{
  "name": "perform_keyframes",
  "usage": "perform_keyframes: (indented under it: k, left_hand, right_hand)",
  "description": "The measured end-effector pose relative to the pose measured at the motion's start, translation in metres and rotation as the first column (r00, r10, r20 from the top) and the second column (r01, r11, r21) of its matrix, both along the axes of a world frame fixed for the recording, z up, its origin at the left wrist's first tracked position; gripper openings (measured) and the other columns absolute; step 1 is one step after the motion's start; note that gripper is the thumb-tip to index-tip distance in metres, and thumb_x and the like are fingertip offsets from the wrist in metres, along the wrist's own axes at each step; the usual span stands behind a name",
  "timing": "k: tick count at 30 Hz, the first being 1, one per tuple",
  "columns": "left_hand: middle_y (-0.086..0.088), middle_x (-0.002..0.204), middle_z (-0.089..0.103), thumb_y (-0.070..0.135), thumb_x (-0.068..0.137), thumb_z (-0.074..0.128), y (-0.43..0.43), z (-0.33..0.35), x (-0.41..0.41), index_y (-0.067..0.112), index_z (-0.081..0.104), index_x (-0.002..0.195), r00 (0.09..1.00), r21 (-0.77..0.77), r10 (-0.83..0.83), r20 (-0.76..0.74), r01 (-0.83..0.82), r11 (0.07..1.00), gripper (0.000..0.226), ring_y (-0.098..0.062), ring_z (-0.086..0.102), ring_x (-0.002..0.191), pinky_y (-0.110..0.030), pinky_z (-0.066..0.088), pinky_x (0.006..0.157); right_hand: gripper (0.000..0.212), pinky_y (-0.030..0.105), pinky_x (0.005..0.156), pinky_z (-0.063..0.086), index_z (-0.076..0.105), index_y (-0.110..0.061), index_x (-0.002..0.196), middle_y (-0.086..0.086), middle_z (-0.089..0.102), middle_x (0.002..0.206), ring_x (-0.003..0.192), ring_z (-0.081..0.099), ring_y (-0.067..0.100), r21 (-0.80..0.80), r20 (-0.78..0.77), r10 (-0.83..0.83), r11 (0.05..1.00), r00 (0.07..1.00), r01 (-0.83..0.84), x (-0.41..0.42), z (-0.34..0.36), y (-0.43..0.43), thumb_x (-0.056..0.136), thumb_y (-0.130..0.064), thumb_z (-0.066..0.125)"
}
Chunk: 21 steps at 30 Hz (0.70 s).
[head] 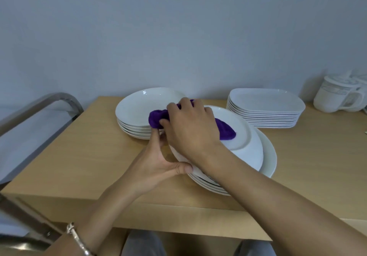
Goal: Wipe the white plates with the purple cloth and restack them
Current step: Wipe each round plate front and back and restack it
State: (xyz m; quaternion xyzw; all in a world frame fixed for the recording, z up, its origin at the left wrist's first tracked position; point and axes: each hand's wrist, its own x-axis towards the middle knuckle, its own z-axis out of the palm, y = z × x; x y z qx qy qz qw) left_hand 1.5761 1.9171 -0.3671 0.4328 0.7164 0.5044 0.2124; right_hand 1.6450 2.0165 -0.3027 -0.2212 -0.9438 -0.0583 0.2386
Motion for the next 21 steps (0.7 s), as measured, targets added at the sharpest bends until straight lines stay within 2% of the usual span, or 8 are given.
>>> perform_keyframes:
  k: [3, 7, 9, 11, 13, 16, 19, 21]
  left_hand:
    - [0.045, 0.137, 0.041, 0.08, 0.036, 0.081, 0.004, -0.003, 0.004, 0.058, -0.023, 0.132, 0.998, 0.017, 0.005, 0.064, -0.006, 1.0, 0.143, 0.021, 0.028, 0.134, -0.011, 0.027, 0.107]
    - [0.04, 0.152, 0.008, 0.069, 0.041, 0.088, 0.005, 0.002, 0.013, 0.05, -0.031, 0.137, 0.999, -0.055, -0.022, -0.024, 0.02, 0.998, 0.153, 0.018, 0.012, 0.139, -0.002, 0.024, 0.099]
    - [0.039, 0.15, 0.003, 0.064, 0.042, 0.086, 0.004, 0.006, 0.016, 0.043, -0.028, 0.144, 0.998, -0.063, 0.004, -0.064, -0.008, 0.998, 0.154, 0.014, 0.01, 0.14, -0.01, 0.023, 0.103]
    - [0.038, 0.154, 0.01, 0.069, 0.043, 0.086, 0.003, 0.008, 0.017, 0.047, -0.018, 0.148, 0.996, -0.045, -0.007, -0.088, 0.003, 0.999, 0.149, 0.014, 0.015, 0.14, -0.012, 0.025, 0.104]
    - [0.041, 0.148, 0.028, 0.066, 0.049, 0.084, 0.002, 0.008, 0.018, 0.061, 0.003, 0.143, 0.993, 0.004, -0.061, -0.103, 0.061, 0.998, 0.125, 0.017, 0.029, 0.135, -0.011, 0.032, 0.1]
    - [0.038, 0.142, 0.039, 0.058, 0.057, 0.085, 0.0, 0.009, 0.021, 0.057, 0.018, 0.143, 0.989, 0.053, -0.075, -0.125, 0.082, 0.995, 0.108, 0.015, 0.037, 0.131, -0.016, 0.038, 0.097]
    - [0.038, 0.139, 0.043, 0.048, 0.061, 0.091, 0.0, 0.01, 0.022, 0.056, 0.022, 0.141, 0.989, 0.085, -0.069, -0.133, 0.081, 0.993, 0.105, 0.015, 0.041, 0.128, -0.01, 0.04, 0.093]
    - [0.039, 0.137, 0.044, 0.044, 0.061, 0.091, 0.0, 0.009, 0.021, 0.057, 0.023, 0.139, 0.989, 0.076, -0.063, -0.131, 0.074, 0.994, 0.105, 0.016, 0.042, 0.126, -0.005, 0.039, 0.089]
  right_hand:
    - [0.029, 0.036, 0.074, 0.026, 0.053, -0.013, 0.112, 0.009, 0.054, 0.115, 0.105, 0.048, 0.033, -0.033, 0.062, -0.054, 0.998, 0.997, 0.056, -0.02, 0.009, 0.016, 0.097, -0.032, 0.039]
    - [0.023, 0.036, 0.076, 0.031, 0.054, -0.014, 0.107, 0.009, 0.055, 0.113, 0.105, 0.048, 0.031, -0.225, 0.147, -0.12, 0.963, 0.982, 0.151, -0.038, 0.022, 0.048, 0.093, -0.028, 0.042]
    - [0.017, 0.034, 0.074, 0.035, 0.053, -0.016, 0.097, 0.008, 0.059, 0.109, 0.096, 0.049, 0.03, -0.316, 0.139, -0.13, 0.934, 0.982, 0.169, -0.037, 0.024, 0.068, 0.09, -0.029, 0.044]
    - [0.023, 0.032, 0.072, 0.038, 0.056, -0.016, 0.096, 0.007, 0.061, 0.105, 0.092, 0.052, 0.029, -0.375, 0.099, -0.123, 0.915, 0.987, 0.151, -0.028, 0.023, 0.087, 0.089, -0.036, 0.047]
    - [0.03, 0.032, 0.071, 0.04, 0.06, -0.017, 0.101, 0.005, 0.062, 0.102, 0.089, 0.053, 0.026, -0.432, 0.072, -0.123, 0.891, 0.99, 0.142, -0.01, 0.023, 0.1, 0.09, -0.042, 0.046]
    - [0.032, 0.033, 0.075, 0.044, 0.062, -0.022, 0.103, 0.0, 0.062, 0.096, 0.089, 0.055, 0.023, -0.527, 0.031, -0.112, 0.843, 0.993, 0.111, 0.022, 0.021, 0.114, 0.091, -0.046, 0.045]
    - [0.03, 0.032, 0.073, 0.04, 0.061, -0.024, 0.098, -0.002, 0.063, 0.092, 0.09, 0.057, 0.022, -0.603, -0.05, -0.117, 0.795, 0.992, 0.064, 0.053, 0.012, 0.122, 0.092, -0.049, 0.044]
    - [0.029, 0.032, 0.074, 0.039, 0.06, -0.026, 0.105, -0.002, 0.064, 0.095, 0.092, 0.056, 0.022, -0.625, -0.117, -0.148, 0.779, 0.982, 0.043, 0.073, 0.001, 0.118, 0.093, -0.047, 0.044]
